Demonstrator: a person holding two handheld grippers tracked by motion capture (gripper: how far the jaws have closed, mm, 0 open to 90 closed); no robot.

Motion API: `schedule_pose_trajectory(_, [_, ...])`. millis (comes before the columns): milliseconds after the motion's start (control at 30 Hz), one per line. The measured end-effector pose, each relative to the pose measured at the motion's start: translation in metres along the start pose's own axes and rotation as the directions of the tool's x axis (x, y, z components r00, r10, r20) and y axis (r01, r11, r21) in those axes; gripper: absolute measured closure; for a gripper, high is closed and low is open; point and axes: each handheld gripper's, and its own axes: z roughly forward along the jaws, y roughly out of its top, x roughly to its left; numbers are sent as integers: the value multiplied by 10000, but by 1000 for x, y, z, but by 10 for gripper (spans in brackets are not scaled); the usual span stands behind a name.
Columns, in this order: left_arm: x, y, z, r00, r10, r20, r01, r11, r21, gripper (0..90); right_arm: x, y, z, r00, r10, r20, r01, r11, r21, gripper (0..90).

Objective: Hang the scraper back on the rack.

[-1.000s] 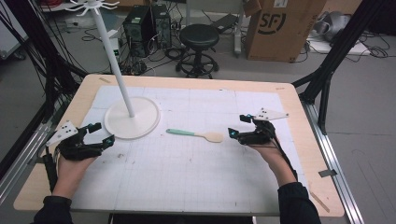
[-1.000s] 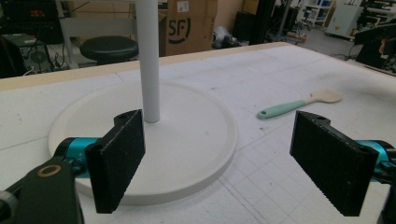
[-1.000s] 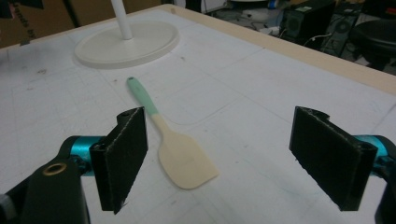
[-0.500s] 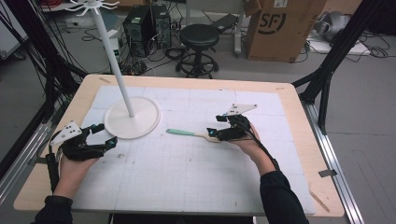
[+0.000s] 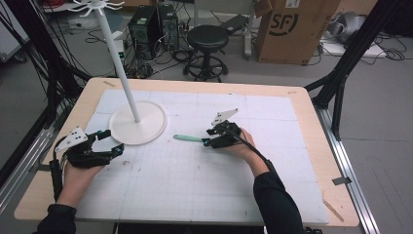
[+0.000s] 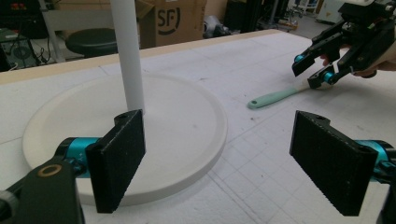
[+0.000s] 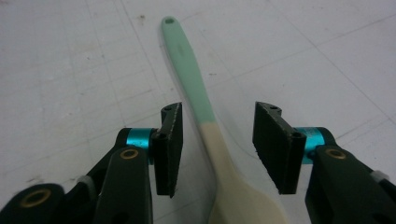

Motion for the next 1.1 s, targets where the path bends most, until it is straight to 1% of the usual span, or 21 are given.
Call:
schedule_pose_trajectory(133, [0,-1,1,10000,22,-2,-22,9999,115,193,0,0,6,9990,-443,71,441,9984,357,626])
schedule_pose_trajectory(200, [0,-1,1,10000,33,-11,-33,9999,128,195,0,-1,8,9993,-361,-73,364,9981,495,653])
schedule_pose_trajectory(233, [0,-1,1,10000,23,-8,-23,9999,121,196,-1,-1,8,9996,-261,-131,267,9985,471,672])
schedule_pose_trajectory(300, [0,-1,1,10000,24,-16,-24,9999,126,197,-1,0,9,9993,-312,-211,321,9984,465,704])
schedule_pose_trajectory(367, [0,-1,1,10000,18,-8,-18,9999,129,199,-1,-1,8,9993,-236,-288,250,9986,466,712])
schedule_pose_trajectory(400, [0,-1,1,10000,4,-20,-4,9999,125,201,-2,-1,9,9994,-185,-304,198,9989,419,713])
schedule_pose_trajectory(433, [0,0,0,10000,-5,5,5,9999,135,201,-2,-1,8,9995,-33,-327,49,9989,475,713])
schedule_pose_trajectory(467, [0,0,0,10000,8,11,-8,9999,117,201,-3,-1,8,9994,-53,-353,69,9989,458,715])
schedule_pose_trajectory(500, [0,0,0,10000,22,7,-22,9999,126,202,-3,-1,8,9993,37,-382,-18,9988,484,721])
schedule_pose_trajectory(567, [-1,0,0,10000,0,17,0,9999,116,203,-2,-1,8,9995,28,-306,-12,9987,511,772])
schedule_pose_trajectory(700, [-1,0,0,10000,41,6,-41,9998,172,207,-3,-1,8,9992,250,-305,-233,9982,546,783])
schedule_pose_trajectory(833, [-1,0,0,10000,16,20,-17,9998,193,208,-2,0,8,9996,84,-280,-68,9983,574,791])
schedule_pose_trajectory(967, [-1,0,0,10000,35,33,-36,9998,194,209,0,0,6,9994,287,-195,-273,9974,672,808])
schedule_pose_trajectory(1067, [-2,0,0,10000,59,54,-60,9998,211,209,1,1,7,9997,233,-64,-228,9973,705,806])
schedule_pose_trajectory(1100, [-2,0,0,10000,67,52,-68,9997,226,210,2,1,6,9995,321,-42,-317,9967,749,805])
